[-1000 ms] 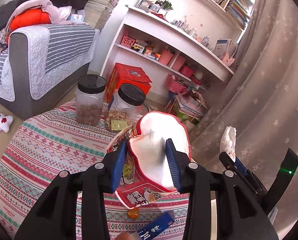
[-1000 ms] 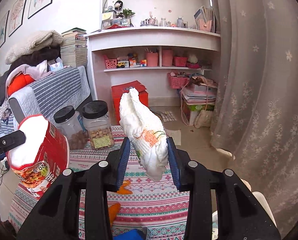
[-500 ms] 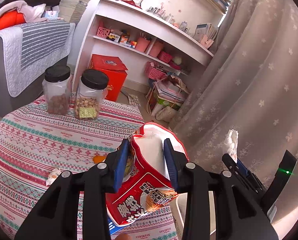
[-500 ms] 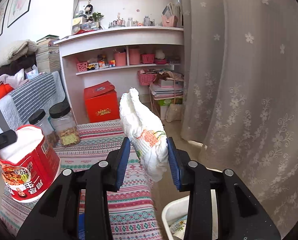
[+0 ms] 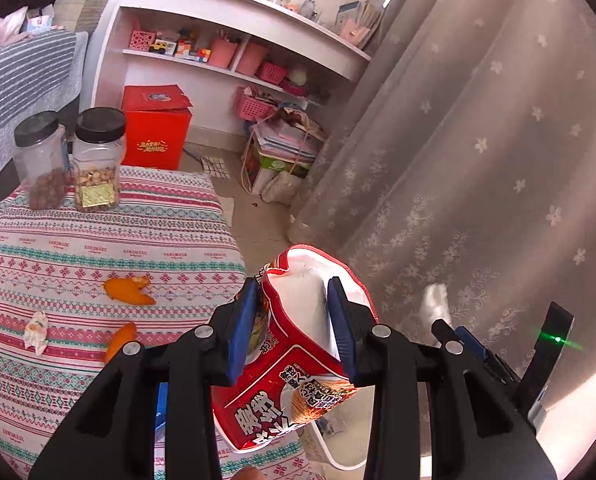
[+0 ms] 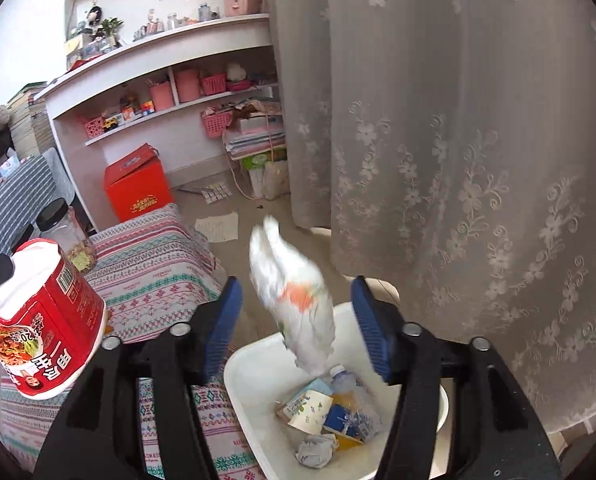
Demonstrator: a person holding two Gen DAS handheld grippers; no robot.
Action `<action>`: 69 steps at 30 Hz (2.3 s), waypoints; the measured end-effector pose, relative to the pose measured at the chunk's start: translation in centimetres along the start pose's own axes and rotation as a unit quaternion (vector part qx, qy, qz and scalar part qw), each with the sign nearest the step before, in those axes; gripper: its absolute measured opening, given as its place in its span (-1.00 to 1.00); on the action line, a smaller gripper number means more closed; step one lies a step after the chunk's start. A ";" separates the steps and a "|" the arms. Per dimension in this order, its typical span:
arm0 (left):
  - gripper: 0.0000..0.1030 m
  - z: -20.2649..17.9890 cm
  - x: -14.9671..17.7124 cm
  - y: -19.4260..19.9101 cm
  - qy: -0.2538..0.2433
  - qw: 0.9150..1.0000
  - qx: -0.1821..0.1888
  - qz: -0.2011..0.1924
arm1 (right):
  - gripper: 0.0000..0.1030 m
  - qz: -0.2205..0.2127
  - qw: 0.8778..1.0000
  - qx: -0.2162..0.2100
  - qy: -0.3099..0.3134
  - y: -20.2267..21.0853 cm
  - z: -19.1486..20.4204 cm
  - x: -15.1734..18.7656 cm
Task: Collect trash
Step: 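Carry the white bag to the white bin and open the right tool, then lower the noodle cup into the white bin and open the left tool, then withdraw the open left tool from the bin toward the table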
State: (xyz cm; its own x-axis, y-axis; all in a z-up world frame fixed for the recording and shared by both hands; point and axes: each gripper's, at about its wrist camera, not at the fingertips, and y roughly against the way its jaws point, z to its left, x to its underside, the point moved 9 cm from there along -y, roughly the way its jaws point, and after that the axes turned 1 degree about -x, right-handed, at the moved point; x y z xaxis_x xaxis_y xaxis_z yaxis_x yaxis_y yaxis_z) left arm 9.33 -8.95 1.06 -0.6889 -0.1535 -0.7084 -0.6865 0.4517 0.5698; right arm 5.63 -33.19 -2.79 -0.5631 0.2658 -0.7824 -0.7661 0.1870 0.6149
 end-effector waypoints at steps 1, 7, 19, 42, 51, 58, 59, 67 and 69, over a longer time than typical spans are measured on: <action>-0.29 -0.8 0.2 -0.4 -0.005 1.000 0.004 0.004 | 0.36 0.000 1.000 0.005 -0.015 0.2 -0.9 0.2; -0.29 -5.2 1.4 -2.0 -0.028 0.999 0.031 0.025 | 0.69 -0.023 0.995 0.041 -0.083 1.6 -5.6 -0.3; -0.29 -13.6 4.7 -5.6 -0.067 0.992 0.078 0.071 | 0.86 -0.064 0.974 0.164 -0.140 4.1 -13.7 -1.0; 0.70 -13.0 4.9 -8.0 -0.151 0.986 -0.068 0.036 | 0.86 -0.085 0.969 0.212 -0.096 4.5 -11.7 -1.0; 0.73 -7.2 3.3 -6.8 -0.135 0.982 -0.134 0.018 | 0.86 -0.083 0.978 0.191 -0.032 3.0 -5.9 -1.2; 0.73 -2.4 2.7 -5.6 -0.114 0.979 -0.170 0.019 | 0.86 -0.078 0.983 0.165 0.015 1.9 -0.9 -0.8; 0.73 -1.6 2.6 -5.4 -0.110 0.978 -0.176 0.019 | 0.86 -0.079 0.984 0.161 0.023 1.8 -0.1 -0.8; 0.73 4.6 2.3 -3.7 -0.080 0.971 -0.225 0.023 | 0.86 -0.072 0.988 0.118 0.073 0.8 6.2 0.0; 0.73 6.5 2.5 -3.4 -0.076 0.967 -0.242 0.029 | 0.86 -0.070 0.988 0.105 0.086 0.6 7.9 0.1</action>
State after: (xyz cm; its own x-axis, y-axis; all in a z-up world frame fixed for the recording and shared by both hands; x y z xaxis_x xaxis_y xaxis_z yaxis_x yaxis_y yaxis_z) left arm 11.45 -5.16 -5.33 -0.7128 0.0073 -0.7013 -0.7013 -0.0139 0.7127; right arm 7.53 -25.55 -1.75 -0.5148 0.0622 -0.8551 -0.7692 0.4070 0.4927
